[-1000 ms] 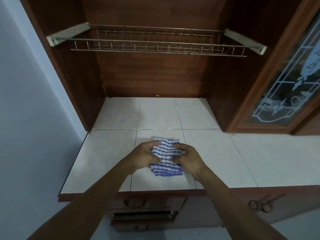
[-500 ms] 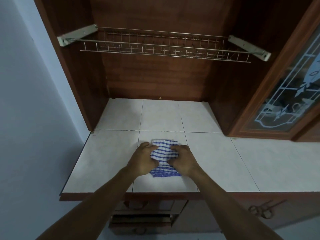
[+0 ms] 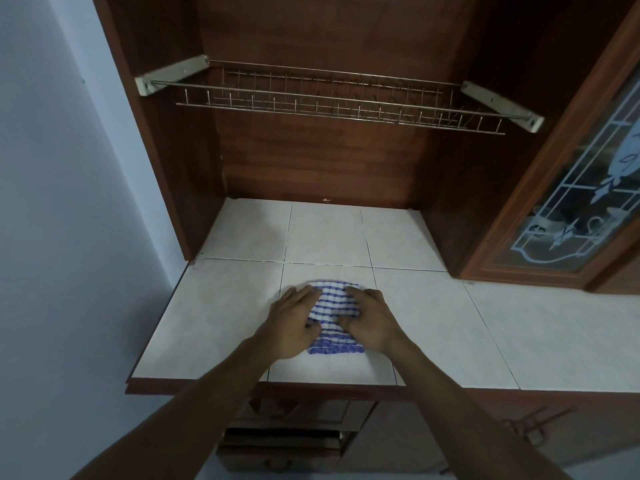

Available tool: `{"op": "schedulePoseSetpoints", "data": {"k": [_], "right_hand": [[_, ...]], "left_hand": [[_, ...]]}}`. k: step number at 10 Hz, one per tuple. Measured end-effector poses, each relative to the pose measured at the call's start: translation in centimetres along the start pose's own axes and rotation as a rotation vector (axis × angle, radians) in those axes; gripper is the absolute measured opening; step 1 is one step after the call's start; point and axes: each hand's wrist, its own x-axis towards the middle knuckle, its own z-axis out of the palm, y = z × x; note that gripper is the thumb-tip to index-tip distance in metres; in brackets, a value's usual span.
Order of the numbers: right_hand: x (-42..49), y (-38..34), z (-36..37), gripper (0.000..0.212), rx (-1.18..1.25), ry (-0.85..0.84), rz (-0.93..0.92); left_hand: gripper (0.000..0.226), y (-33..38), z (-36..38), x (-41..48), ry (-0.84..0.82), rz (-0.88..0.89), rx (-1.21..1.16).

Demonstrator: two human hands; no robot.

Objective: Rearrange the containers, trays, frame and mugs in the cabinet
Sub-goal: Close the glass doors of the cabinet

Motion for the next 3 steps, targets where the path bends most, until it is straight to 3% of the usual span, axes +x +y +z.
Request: {"op": "schedulePoseSetpoints", "data": {"k": [1, 3], "right_hand": [[-1.5, -0.4, -0.2, 0.056, 0.086, 0.053, -0.063], [-6.0, 0.1, -0.1, 0.056, 0.191, 0.127, -0.164]], "left_hand": [[0.057, 1.4, -0.2, -0.6, 0.104, 0.043, -0.165], [0.058, 3.2, 0.4, -4.1, 0.188, 0.123, -0.289]]}}
